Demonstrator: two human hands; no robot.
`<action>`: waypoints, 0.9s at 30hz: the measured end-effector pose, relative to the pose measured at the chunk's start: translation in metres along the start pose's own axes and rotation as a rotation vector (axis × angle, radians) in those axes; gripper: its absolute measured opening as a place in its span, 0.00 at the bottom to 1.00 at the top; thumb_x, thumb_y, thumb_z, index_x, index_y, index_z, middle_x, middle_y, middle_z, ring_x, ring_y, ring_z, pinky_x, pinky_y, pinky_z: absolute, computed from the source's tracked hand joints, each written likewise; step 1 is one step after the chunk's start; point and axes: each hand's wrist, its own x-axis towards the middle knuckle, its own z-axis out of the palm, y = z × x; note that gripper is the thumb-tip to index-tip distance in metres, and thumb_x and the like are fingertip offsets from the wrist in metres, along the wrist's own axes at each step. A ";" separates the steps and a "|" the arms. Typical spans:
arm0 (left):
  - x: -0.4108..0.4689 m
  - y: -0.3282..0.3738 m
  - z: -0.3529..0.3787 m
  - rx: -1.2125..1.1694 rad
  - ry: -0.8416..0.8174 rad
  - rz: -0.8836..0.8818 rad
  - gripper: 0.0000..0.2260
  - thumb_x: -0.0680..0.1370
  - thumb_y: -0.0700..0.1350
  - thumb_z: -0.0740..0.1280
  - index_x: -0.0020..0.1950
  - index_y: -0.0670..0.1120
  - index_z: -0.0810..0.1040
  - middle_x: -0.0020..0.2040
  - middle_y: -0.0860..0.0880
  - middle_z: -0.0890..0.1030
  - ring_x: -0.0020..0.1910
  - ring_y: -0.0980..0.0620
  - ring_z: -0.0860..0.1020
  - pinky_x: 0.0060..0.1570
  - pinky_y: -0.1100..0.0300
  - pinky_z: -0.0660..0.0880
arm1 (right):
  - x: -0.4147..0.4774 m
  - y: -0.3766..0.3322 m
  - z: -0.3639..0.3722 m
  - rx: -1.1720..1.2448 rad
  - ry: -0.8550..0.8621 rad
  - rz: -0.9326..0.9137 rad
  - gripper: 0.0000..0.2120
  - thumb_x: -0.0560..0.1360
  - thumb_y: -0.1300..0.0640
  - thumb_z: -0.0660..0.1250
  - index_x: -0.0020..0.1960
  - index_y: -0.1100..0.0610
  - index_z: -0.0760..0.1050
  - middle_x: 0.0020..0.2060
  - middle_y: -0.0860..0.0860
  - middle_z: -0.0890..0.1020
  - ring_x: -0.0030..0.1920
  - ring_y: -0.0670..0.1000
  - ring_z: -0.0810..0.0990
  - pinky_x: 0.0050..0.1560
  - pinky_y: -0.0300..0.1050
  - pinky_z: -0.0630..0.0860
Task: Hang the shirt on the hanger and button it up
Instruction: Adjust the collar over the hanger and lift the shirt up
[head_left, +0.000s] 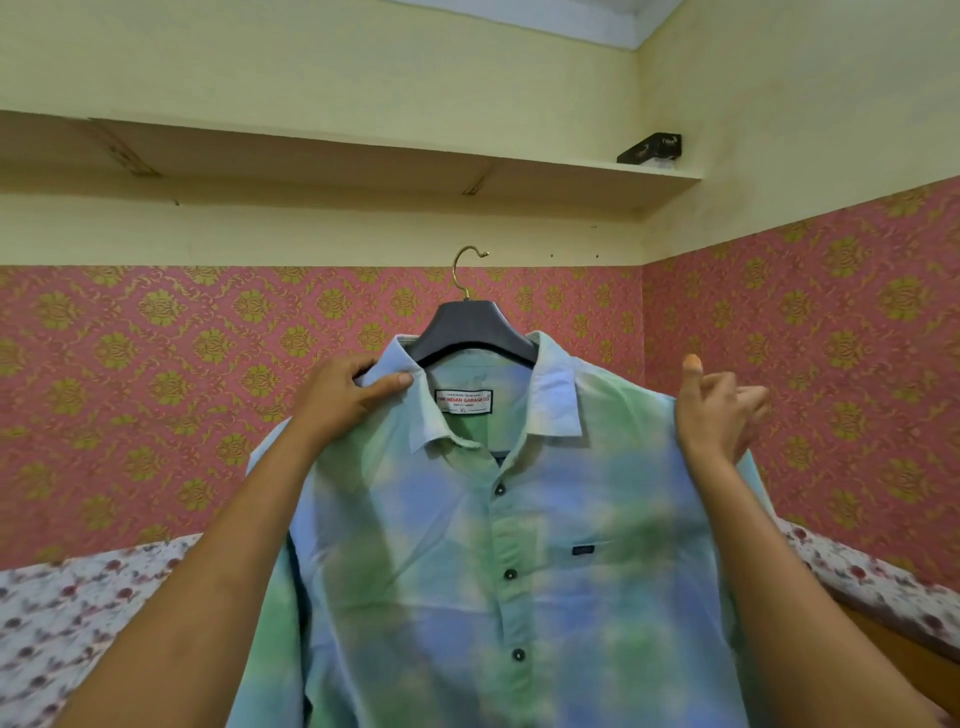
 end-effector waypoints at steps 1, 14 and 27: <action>0.001 0.000 0.000 -0.001 0.010 -0.007 0.33 0.61 0.71 0.61 0.37 0.39 0.75 0.32 0.45 0.74 0.29 0.50 0.69 0.33 0.56 0.62 | -0.002 -0.003 0.002 -0.051 -0.027 -0.026 0.33 0.72 0.35 0.49 0.54 0.62 0.75 0.59 0.64 0.69 0.61 0.63 0.67 0.64 0.56 0.61; -0.015 -0.006 -0.015 0.043 -0.045 0.076 0.26 0.63 0.69 0.63 0.33 0.45 0.71 0.30 0.50 0.69 0.29 0.54 0.65 0.33 0.57 0.60 | -0.054 -0.042 0.020 -0.270 -0.485 -0.531 0.27 0.65 0.30 0.64 0.33 0.55 0.70 0.36 0.55 0.79 0.42 0.59 0.78 0.37 0.47 0.64; -0.063 -0.076 -0.039 -0.300 0.002 -0.234 0.05 0.77 0.45 0.66 0.42 0.49 0.79 0.42 0.52 0.80 0.44 0.53 0.77 0.45 0.55 0.75 | -0.075 -0.031 0.021 -0.267 -0.345 -0.551 0.32 0.62 0.28 0.63 0.33 0.60 0.69 0.32 0.58 0.79 0.38 0.61 0.77 0.33 0.45 0.60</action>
